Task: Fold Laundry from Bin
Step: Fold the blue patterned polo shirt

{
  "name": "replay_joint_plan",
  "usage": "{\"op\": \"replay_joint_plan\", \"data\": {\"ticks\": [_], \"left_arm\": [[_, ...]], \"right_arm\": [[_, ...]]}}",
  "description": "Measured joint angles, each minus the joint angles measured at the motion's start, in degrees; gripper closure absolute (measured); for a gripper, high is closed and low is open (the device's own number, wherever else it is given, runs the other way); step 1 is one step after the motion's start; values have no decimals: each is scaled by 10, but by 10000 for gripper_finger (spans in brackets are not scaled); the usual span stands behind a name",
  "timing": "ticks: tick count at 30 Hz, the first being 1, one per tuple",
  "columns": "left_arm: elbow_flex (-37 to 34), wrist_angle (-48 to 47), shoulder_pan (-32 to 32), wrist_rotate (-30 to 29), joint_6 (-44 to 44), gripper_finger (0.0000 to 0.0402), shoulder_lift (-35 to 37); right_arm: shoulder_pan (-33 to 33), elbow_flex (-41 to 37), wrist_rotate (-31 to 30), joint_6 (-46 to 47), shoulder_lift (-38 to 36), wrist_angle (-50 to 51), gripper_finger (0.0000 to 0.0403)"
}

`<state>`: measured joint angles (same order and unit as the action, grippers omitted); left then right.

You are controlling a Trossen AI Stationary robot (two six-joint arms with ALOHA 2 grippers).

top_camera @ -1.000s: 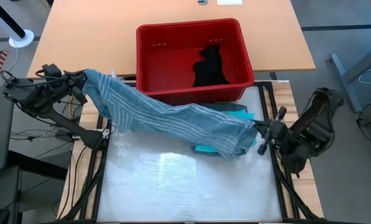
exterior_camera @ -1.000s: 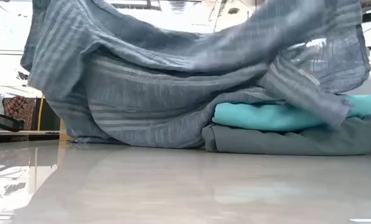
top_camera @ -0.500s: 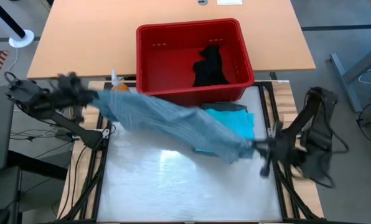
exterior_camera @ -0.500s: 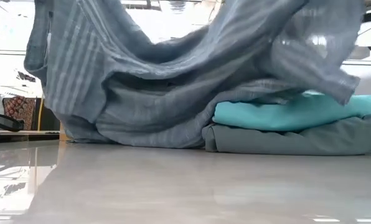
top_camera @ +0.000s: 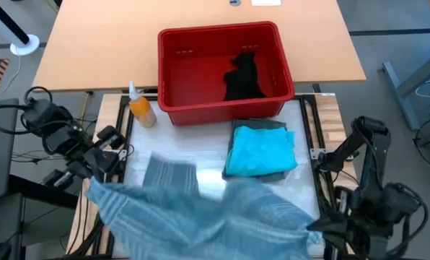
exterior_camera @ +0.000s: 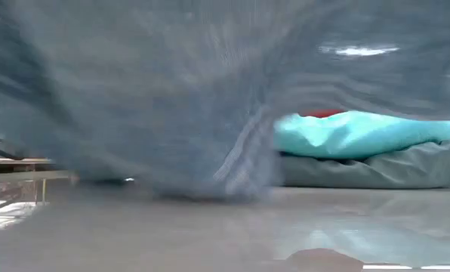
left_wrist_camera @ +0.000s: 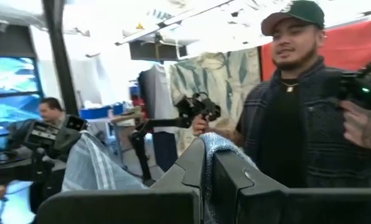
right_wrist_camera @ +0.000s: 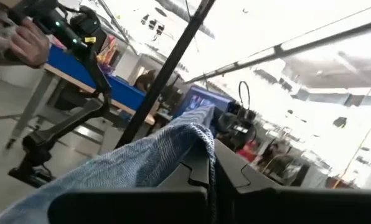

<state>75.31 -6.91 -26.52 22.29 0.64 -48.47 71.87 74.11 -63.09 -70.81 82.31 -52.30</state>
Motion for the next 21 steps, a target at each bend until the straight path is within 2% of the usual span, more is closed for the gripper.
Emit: {"op": "replay_joint_plan", "data": {"ticks": [3,8,11,15,21], "left_arm": [[15,-5,0,2,-1,401,-9],[45,-15,0,-6,-45,401,-2],[62,-53,0,-50,-71,402,10],[72,-164,0,-216,-80,401,34],[62,-302,0,-471,-22,401,49]], "right_arm": [[8,20,-9,-4,14,2,382],[14,40,-81,-4,26,2,382],[9,40,-121,-2,25,10,382],[-15,37,-142,18,24,12,382],[-66,-3,-172,48,17,34,381]]}}
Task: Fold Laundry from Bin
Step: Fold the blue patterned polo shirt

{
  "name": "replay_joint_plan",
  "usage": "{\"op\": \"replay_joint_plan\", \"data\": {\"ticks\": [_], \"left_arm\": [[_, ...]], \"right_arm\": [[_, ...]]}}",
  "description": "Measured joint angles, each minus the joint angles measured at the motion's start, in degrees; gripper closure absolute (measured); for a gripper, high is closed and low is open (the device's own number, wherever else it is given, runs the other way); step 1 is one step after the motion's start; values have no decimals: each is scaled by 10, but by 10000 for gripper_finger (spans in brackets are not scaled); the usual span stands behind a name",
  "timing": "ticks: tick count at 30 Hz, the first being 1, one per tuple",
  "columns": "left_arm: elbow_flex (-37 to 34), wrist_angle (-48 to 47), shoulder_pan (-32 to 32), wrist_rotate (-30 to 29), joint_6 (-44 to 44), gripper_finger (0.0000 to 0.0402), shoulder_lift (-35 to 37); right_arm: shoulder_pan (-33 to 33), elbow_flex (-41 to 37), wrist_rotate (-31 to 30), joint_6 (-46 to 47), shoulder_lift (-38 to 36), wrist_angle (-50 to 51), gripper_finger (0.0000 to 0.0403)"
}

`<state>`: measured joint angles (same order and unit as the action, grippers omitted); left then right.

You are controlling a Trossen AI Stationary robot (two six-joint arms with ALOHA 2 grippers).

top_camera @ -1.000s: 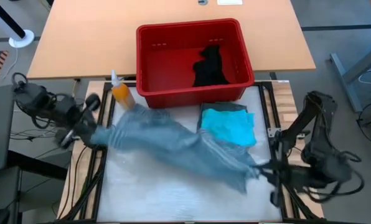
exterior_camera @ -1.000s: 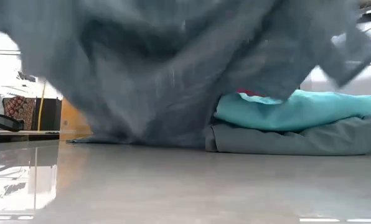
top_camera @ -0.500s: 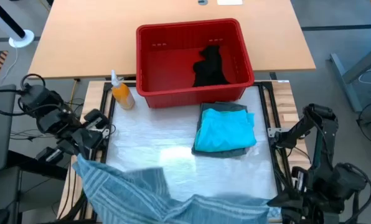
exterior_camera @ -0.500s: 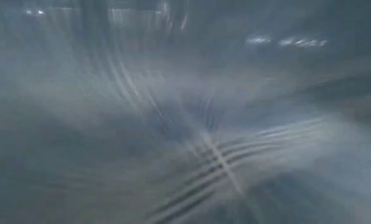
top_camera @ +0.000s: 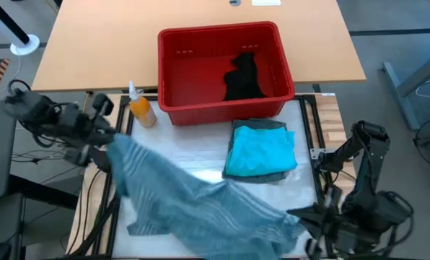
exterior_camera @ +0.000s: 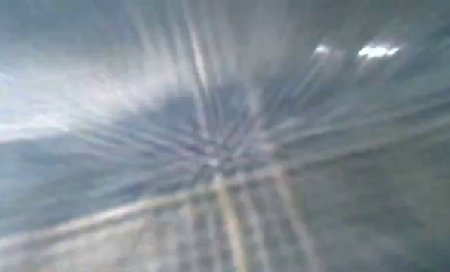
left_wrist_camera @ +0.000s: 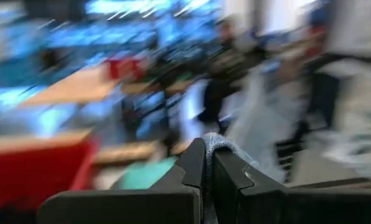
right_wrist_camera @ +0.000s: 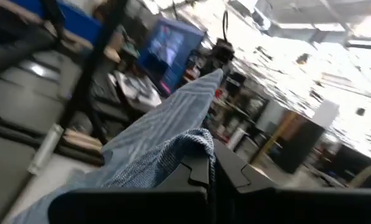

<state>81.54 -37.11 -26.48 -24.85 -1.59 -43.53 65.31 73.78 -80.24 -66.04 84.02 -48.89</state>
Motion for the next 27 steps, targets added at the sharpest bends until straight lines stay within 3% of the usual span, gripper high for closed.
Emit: {"op": "replay_joint_plan", "data": {"ticks": [6,10,19,22,27], "left_arm": [[0,-73,0,-218,54,401,1],[0,-124,0,-314,91,401,2],[0,-225,0,-403,186,401,0],[0,-230,0,-403,193,401,-5],[4,-204,0,-394,181,401,-2]], "right_arm": [[-73,-74,-43,68,-46,2,376],[-116,-158,-83,128,-85,7,375],[-159,-374,-99,311,-244,3,377],[-168,-406,-99,300,-276,4,377],[-166,-416,-98,195,-336,2,378]]}}
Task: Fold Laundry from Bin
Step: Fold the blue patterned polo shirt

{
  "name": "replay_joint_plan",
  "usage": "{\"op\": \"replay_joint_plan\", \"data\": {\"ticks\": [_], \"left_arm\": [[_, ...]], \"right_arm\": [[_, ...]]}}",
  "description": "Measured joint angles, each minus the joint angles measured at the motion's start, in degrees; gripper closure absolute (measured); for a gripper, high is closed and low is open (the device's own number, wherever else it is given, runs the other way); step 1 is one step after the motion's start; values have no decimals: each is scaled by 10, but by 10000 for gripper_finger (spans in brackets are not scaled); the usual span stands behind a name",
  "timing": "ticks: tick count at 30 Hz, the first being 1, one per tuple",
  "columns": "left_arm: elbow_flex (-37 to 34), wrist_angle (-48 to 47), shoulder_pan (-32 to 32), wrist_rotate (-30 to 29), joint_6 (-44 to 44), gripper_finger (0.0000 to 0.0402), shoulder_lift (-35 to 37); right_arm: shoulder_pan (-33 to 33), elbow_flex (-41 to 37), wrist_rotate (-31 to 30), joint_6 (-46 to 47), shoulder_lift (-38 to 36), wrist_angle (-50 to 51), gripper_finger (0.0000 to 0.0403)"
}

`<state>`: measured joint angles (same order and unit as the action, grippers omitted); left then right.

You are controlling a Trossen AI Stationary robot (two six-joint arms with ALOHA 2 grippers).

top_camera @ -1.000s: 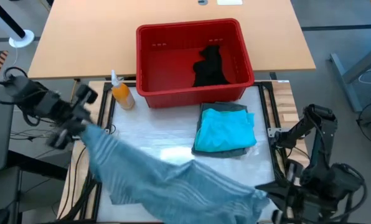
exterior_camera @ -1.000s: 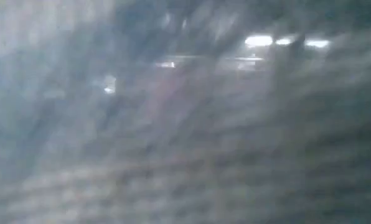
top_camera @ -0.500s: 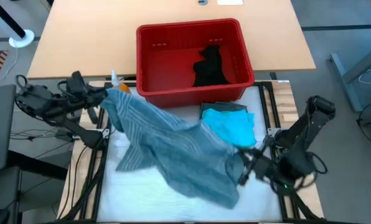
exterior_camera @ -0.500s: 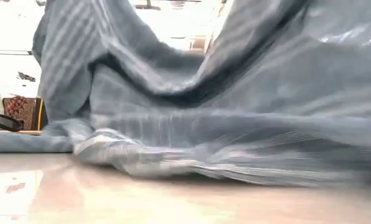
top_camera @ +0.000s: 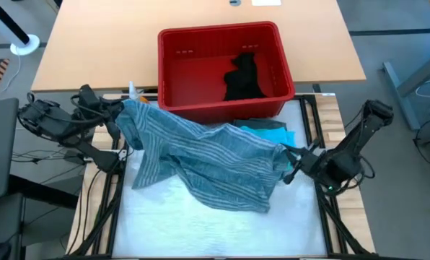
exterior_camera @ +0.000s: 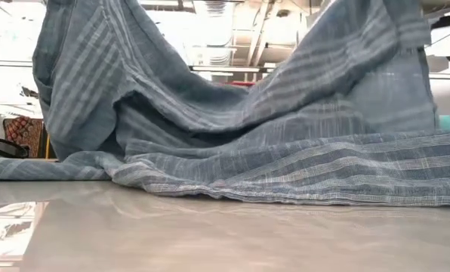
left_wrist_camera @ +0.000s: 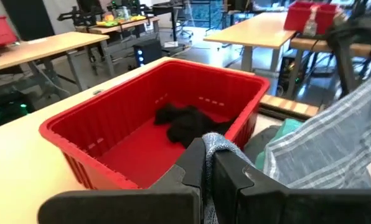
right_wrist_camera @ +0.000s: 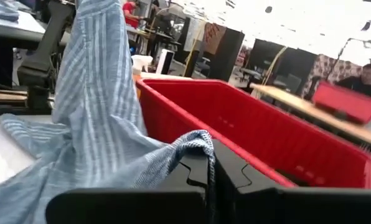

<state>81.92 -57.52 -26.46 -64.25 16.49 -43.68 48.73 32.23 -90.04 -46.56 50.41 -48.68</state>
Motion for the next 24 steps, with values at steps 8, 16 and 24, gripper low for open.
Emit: {"op": "replay_joint_plan", "data": {"ticks": [8,16,24], "left_arm": [[16,49,0,13,-56,401,12],[16,39,0,-14,-48,401,15],[16,50,0,229,-79,401,15]], "right_arm": [[-34,-4,0,-45,-161,3,378],[-91,-64,-1,71,-242,24,378],[-13,-73,245,179,-205,32,378]]}}
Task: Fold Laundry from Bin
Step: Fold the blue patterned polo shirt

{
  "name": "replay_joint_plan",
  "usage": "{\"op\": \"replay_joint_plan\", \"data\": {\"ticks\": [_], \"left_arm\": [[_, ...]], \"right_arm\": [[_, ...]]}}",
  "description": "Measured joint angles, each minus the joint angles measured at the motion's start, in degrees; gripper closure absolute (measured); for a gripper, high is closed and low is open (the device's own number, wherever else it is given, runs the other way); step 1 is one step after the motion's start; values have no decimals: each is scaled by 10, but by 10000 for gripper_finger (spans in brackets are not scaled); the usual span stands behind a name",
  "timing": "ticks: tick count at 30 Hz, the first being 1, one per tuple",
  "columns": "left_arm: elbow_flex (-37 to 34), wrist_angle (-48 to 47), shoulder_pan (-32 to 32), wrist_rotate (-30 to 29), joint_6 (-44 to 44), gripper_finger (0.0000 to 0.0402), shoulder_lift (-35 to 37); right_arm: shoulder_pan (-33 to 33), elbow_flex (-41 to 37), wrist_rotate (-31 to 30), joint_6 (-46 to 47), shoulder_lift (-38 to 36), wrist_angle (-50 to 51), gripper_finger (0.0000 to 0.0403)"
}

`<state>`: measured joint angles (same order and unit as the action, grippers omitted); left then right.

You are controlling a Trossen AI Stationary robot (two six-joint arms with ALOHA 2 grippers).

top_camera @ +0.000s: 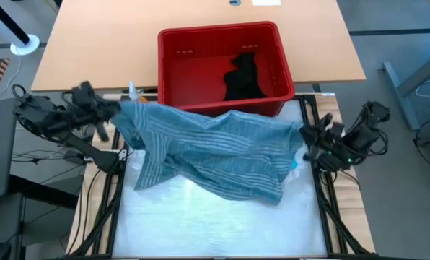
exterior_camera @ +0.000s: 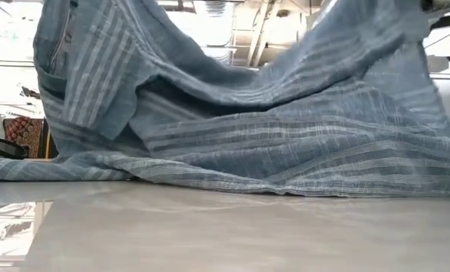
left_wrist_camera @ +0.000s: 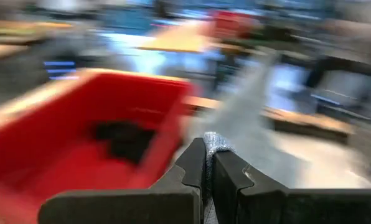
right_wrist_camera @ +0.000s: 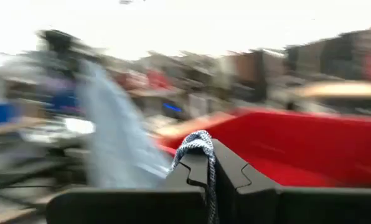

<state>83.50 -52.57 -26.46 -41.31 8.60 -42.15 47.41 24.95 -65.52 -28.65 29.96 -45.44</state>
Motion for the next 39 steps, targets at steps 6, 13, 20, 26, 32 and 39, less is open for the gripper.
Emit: {"op": "replay_joint_plan", "data": {"ticks": [6,13,20,26,32,39], "left_arm": [[0,64,0,317,-6,401,-16],[0,282,-1,565,-53,401,-49],[0,418,0,600,-118,401,-50],[0,470,0,513,-185,401,-30],[0,388,0,183,-247,401,7],[-25,157,0,-162,-140,401,18]], "right_arm": [[70,32,125,63,85,-1,378],[133,146,186,-98,218,-39,378],[157,280,176,-320,285,-49,378],[126,350,165,-425,297,-78,378],[37,358,-51,-426,293,-93,378],[-114,261,-225,-233,281,-17,378]]}}
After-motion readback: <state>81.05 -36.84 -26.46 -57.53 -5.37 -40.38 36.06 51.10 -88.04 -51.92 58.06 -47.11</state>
